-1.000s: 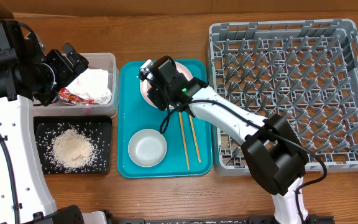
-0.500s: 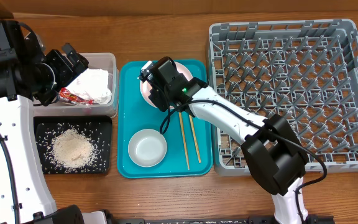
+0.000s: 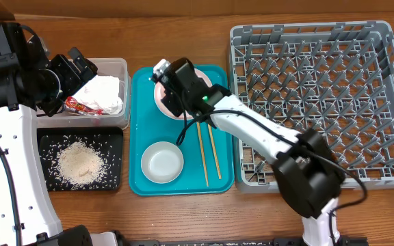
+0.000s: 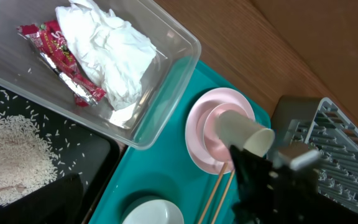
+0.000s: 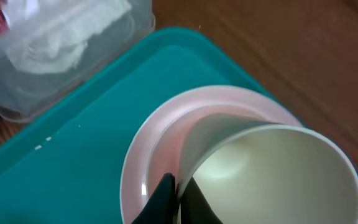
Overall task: Sort waste into correct bins and load items into the dishwasher
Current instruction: 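Grasp the white cup on the pink plate with the right gripper, then lift the white cup with the right gripper to the dish rack's back edge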
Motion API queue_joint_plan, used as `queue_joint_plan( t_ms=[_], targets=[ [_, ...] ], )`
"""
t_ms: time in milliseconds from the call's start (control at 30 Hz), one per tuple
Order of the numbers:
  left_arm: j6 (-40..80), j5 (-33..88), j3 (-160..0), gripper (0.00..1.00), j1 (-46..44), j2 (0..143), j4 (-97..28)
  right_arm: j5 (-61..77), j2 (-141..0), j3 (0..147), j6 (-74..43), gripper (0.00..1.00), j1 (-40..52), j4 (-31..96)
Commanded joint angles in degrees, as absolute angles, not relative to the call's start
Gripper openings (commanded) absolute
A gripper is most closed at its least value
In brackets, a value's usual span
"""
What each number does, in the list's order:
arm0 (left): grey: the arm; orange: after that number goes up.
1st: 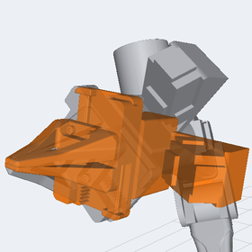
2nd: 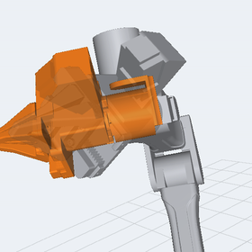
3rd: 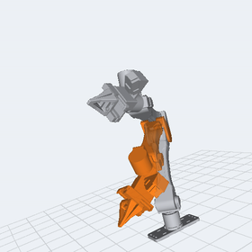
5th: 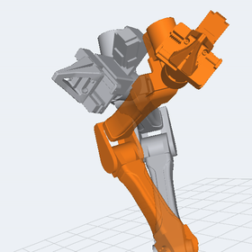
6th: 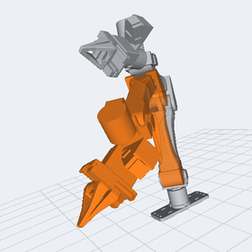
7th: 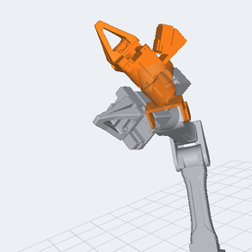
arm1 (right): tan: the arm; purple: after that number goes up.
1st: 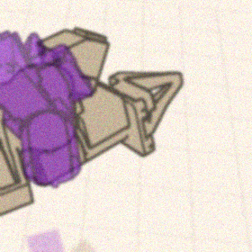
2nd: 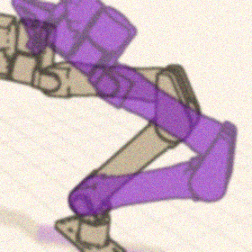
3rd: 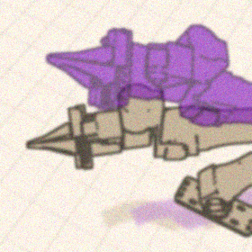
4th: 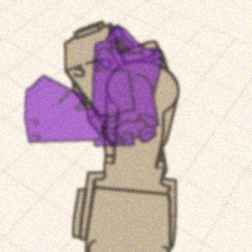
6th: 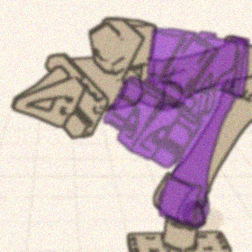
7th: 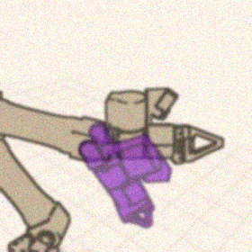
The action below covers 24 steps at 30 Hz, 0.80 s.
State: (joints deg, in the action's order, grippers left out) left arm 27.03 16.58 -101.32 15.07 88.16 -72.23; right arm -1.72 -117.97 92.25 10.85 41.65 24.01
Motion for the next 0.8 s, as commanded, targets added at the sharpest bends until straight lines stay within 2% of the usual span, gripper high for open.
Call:
queue_joint_plan(
  t_ms=[0, 133, 267, 300, 367, 500, 633, 767],
  targets=[
    [27.00, 17.41, -102.54, 1.00, 14.96, 87.26, -72.16, -2.04, -106.85, 93.51, 10.68, 0.04, 40.21, 24.18],
    [27.00, 17.41, -102.54, 1.00, 14.96, 87.26, -72.16, -0.08, -99.07, 93.51, 10.22, 0.04, 36.77, 27.38],
    [27.00, 17.41, -102.54, 1.00, 14.96, 87.26, -72.16, 12.08, -93.08, 93.51, 7.20, 0.04, 29.08, 30.09],
    [27.00, 17.41, -102.54, 1.00, 14.96, 87.26, -72.16, 24.58, -91.64, 93.51, 5.32, 0.04, 22.59, 30.61],
    [27.00, 17.41, -102.54, 1.00, 14.96, 87.26, -72.16, 40.40, -91.72, 93.49, 3.20, 0.04, 15.22, 30.28],
    [27.00, 17.41, -102.54, 1.00, 14.96, 87.26, -72.16, 65.14, -95.85, 93.49, 2.76, 0.04, 2.59, 30.09],
    [27.00, 17.43, -102.54, 1.00, 14.96, 87.26, -72.18, 81.73, -102.54, 93.49, 2.74, 0.04, -4.34, 28.34],
    [27.00, 17.41, -102.54, 1.00, 14.96, 87.26, -72.16, 89.93, -110.08, 93.49, 2.35, 0.04, -7.16, 24.91]
  ],
)
